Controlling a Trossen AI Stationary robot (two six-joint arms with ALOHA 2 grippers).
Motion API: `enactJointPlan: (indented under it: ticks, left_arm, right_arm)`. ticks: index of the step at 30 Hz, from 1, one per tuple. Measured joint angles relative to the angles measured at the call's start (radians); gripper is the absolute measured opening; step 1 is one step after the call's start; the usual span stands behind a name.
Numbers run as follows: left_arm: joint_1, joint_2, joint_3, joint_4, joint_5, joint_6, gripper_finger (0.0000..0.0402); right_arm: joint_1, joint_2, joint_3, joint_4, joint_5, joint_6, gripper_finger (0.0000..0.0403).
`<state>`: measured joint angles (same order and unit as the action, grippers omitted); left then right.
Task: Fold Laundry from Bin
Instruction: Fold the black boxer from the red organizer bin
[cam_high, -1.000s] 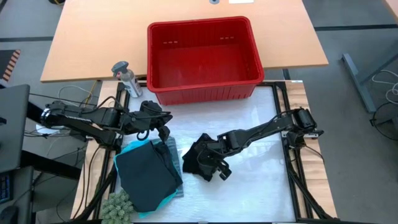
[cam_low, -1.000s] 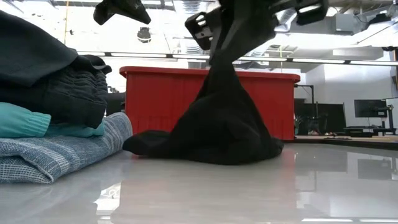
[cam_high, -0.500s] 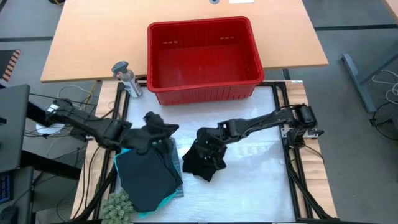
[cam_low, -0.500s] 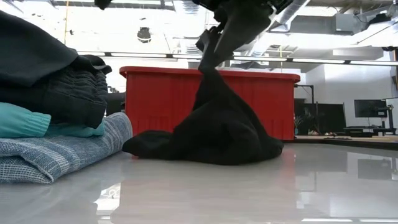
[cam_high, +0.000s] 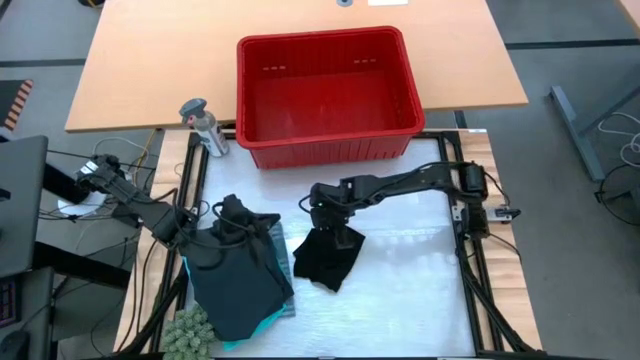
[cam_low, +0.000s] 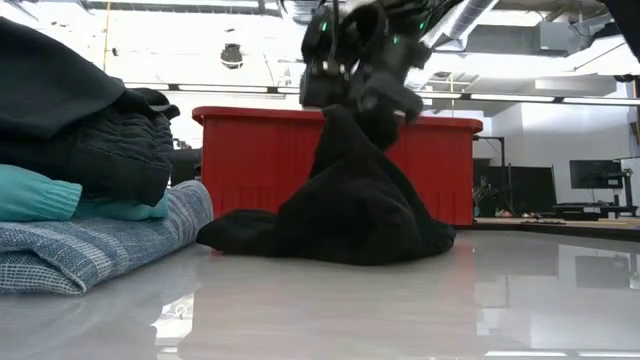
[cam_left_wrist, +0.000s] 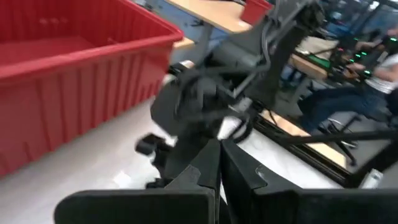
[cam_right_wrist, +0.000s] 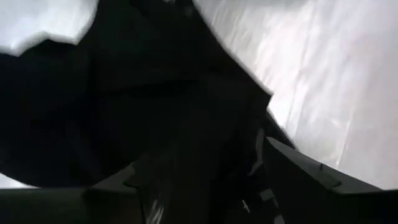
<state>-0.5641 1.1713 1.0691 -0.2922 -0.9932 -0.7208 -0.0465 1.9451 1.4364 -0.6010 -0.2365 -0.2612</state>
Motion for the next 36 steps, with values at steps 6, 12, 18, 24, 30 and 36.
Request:
enactJointPlan:
  ticks: [6,12,18,24,30,36]
  left_arm:
    - [0.012,0.0,0.0,-0.006,-0.107,-0.011,0.0]
    - [0.043,0.0,0.0,-0.017,-0.119,-0.009,0.0]
    - [0.064,0.005,0.0,-0.039,-0.119,-0.03,0.0]
    - [0.073,0.019,0.0,-0.062,-0.113,-0.046,0.0]
    - [0.074,0.049,0.0,-0.062,-0.11,-0.051,0.0]
    - [0.074,0.057,-0.001,-0.051,-0.092,-0.061,0.0]
  right_arm:
    - [-0.017,0.055,0.0,-0.024,-0.026,-0.122,0.026]
    - [-0.029,0.056,0.0,0.0,-0.03,-0.183,0.026]
    - [-0.03,0.056,0.0,0.016,-0.056,-0.193,0.026]
    - [-0.023,0.056,0.0,0.026,-0.067,-0.184,0.026]
    - [-0.005,0.056,0.0,0.103,-0.079,-0.177,0.0253]
    - [-0.007,0.056,0.0,0.139,-0.08,-0.139,0.0204]
